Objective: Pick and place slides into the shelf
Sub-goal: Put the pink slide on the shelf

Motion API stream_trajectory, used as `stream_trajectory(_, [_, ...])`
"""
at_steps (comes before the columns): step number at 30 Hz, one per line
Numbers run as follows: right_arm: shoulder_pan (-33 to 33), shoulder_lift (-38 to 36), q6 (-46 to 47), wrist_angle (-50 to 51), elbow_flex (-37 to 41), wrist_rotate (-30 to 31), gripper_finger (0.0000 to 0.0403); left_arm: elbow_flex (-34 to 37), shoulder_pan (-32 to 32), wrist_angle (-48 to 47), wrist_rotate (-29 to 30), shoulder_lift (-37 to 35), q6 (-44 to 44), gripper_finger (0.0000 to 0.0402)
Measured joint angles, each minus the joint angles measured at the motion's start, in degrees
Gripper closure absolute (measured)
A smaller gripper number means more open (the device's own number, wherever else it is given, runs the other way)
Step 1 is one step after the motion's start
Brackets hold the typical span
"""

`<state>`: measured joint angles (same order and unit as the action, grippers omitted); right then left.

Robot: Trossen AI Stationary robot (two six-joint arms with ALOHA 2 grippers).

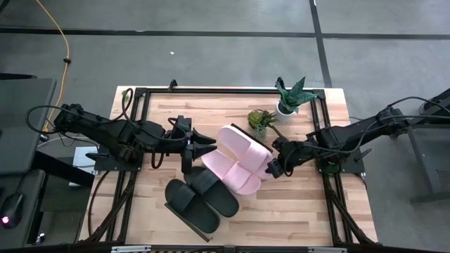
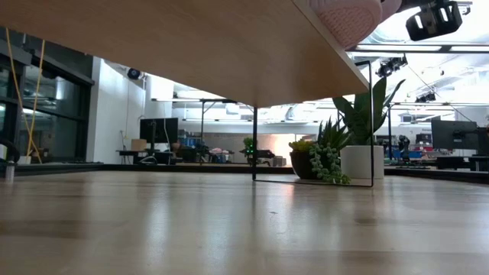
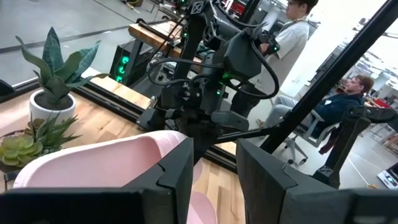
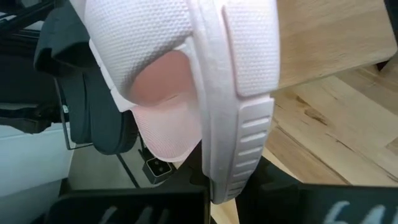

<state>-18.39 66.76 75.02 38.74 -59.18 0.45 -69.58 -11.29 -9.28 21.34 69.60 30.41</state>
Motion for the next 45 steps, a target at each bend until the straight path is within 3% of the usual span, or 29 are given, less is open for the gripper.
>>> stream_trajectory(10, [0.03, 0.02, 1.08, -0.02, 0.0, 3.81, 0.0391, 0.0, 0.02, -0.96, 0.02, 0.0, -0.03, 0.0291])
stream_trajectory(28, [0.88, 0.04, 0.97, -0.45, 0.0, 1.24, 0.039, 0.0, 0.02, -1.31, 0.07, 0.0, -0.13, 0.029])
stream_trajectory(38, [1.17, 0.04, 0.87, -1.13, 0.0, 1.25, 0.0321, 0.0, 0.02, -1.38, 0.07, 0.0, -0.13, 0.0291])
stream_trajectory(45, [1.16, 0.04, 1.16, -0.79, 0.0, 2.04, 0.0313, 0.0, 0.02, -1.71, 0.28, 0.0, -0.28, 0.0291])
